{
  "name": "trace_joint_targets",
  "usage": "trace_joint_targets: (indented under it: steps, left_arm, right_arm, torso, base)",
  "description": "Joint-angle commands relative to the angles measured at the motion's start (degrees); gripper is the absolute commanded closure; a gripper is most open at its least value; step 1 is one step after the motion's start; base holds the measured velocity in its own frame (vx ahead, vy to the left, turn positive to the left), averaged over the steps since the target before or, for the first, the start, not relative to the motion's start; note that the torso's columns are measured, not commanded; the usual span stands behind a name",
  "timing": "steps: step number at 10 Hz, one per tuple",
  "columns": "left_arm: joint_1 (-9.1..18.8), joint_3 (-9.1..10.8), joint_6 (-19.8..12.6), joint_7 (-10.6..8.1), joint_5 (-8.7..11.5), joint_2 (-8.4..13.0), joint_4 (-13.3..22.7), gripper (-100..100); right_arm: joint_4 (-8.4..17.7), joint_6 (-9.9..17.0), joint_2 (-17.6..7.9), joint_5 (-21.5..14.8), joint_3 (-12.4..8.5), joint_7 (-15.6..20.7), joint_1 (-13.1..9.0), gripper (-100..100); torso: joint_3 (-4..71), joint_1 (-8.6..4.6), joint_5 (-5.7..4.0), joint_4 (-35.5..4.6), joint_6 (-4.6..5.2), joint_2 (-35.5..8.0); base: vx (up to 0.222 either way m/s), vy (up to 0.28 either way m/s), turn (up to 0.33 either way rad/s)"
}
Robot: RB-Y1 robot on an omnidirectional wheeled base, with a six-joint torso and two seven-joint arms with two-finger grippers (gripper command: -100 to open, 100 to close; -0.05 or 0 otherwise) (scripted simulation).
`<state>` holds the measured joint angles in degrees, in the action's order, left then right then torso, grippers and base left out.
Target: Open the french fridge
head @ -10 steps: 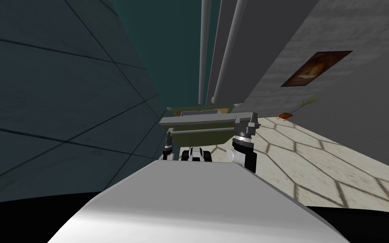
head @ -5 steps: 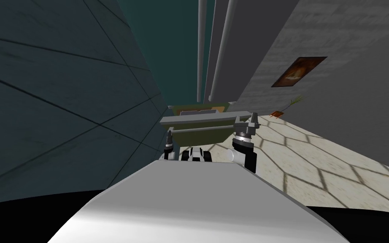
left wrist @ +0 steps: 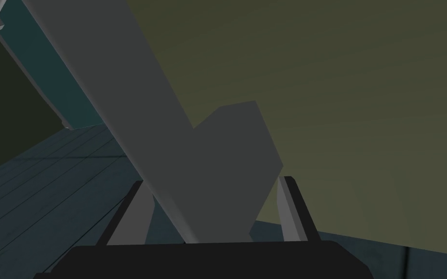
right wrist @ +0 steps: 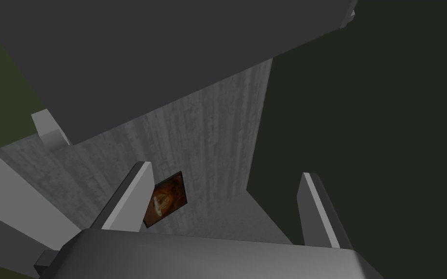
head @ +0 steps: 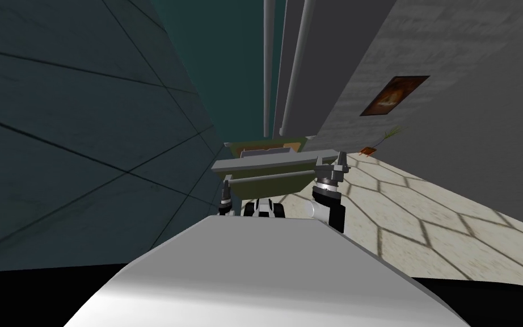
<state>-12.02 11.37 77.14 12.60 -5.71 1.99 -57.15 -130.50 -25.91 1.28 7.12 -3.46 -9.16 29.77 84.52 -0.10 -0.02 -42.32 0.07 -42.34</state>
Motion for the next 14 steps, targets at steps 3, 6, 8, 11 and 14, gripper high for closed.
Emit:
trace_joint_targets:
  steps: [3, 6, 8, 11, 14]
  left_arm:
    - [-2.78, 0.05, -2.89, -0.66, -0.41, -0.74, -5.69, -100]
    - [-1.19, 0.27, -6.22, -1.31, -0.16, 0.16, -7.42, -100]
    - [0.39, 0.48, -9.44, -1.97, 0.1, 1.06, -9.15, -100]
    - [1.98, 0.7, -12.88, -2.62, 0.35, 1.96, -10.88, -100]
    - [3.56, 0.91, -16.22, -3.27, 0.6, 2.86, -12.61, -100]
  right_arm:
    - [0.0, 0.0, 0.0, 0.0, 0.0, 0.0, 0.0, 0]
    - [0.0, 0.0, 0.01, 0.0, 0.0, 0.0, 0.0, 0]
    - [0.0, 0.0, 0.0, 0.0, 0.0, 0.0, 0.0, 0]
    - [0.0, 0.0, 0.0, 0.0, 0.0, 0.0, 0.0, 0]
    - [0.0, 0.0, 0.01, 0.0, 0.01, 0.0, 0.0, 0]
  torso:
    - [-0.02, -0.08, -0.06, -0.05, -0.04, -0.06]
    - [0.04, 0.07, -0.03, -0.04, -0.05, 0.03]
    - [0.0, -0.04, -0.17, -0.18, -0.11, -0.11]
    - [-0.18, -0.27, -0.39, -0.46, -0.12, -0.44]
    - [-0.35, -0.42, -0.62, -0.75, -0.28, -0.8]
  base:
    - [-0.034, -0.005, -0.006]
    - [-0.064, -0.031, 0.017]
    - [-0.065, -0.032, 0.026]
    - [-0.056, -0.027, 0.015]
    - [-0.063, -0.036, 0.015]
